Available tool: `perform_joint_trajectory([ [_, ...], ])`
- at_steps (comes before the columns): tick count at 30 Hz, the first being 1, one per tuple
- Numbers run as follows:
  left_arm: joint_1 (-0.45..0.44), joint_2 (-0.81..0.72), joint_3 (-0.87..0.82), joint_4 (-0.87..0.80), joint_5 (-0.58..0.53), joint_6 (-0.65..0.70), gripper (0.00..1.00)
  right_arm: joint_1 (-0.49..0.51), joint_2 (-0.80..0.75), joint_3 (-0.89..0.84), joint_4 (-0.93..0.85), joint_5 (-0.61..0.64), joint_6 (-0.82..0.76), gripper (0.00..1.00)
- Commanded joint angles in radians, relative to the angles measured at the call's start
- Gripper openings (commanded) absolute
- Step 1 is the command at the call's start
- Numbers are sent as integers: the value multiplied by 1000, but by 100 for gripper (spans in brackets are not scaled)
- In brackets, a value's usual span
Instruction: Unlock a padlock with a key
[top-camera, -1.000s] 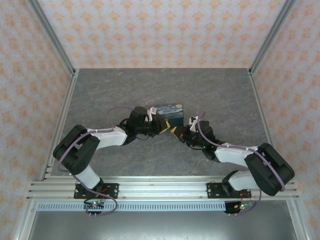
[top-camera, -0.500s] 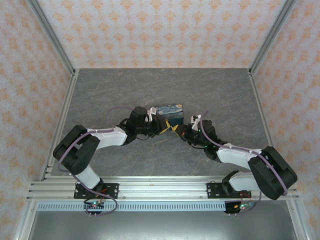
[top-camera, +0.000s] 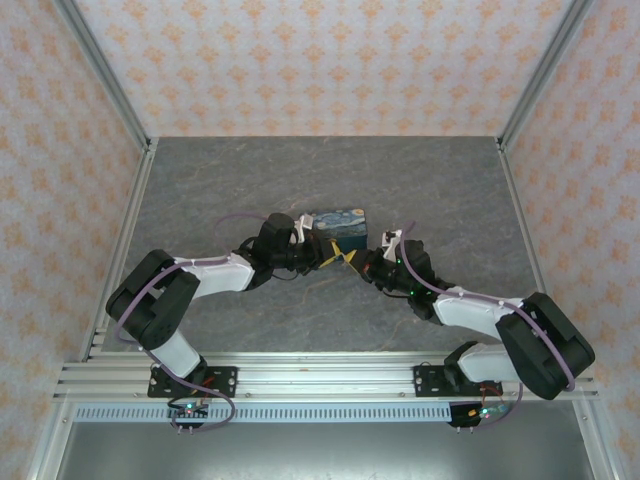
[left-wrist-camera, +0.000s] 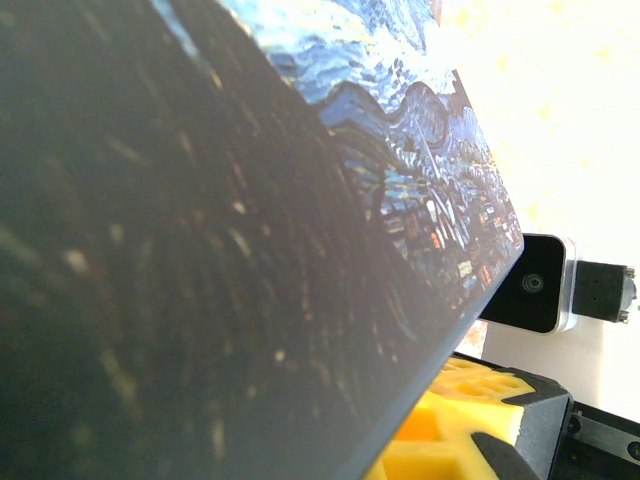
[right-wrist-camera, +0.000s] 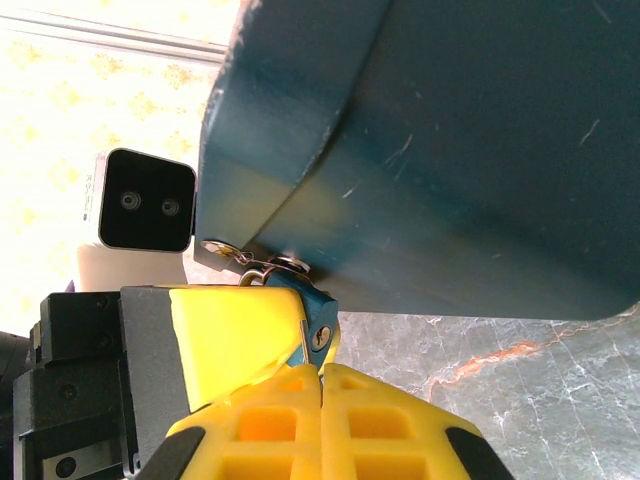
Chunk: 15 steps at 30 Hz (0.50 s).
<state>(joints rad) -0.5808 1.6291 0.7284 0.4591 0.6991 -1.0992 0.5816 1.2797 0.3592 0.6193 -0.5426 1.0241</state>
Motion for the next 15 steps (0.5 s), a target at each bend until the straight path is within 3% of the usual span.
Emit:
perform_joint_trajectory([
  [1,-5,-44,19,0,3,12,0,-4,-8,-11,-10,-11,-19,0],
  [15,-5,-39,23,0,4,13,0,-2,22,2,-11,-20,-20,0],
])
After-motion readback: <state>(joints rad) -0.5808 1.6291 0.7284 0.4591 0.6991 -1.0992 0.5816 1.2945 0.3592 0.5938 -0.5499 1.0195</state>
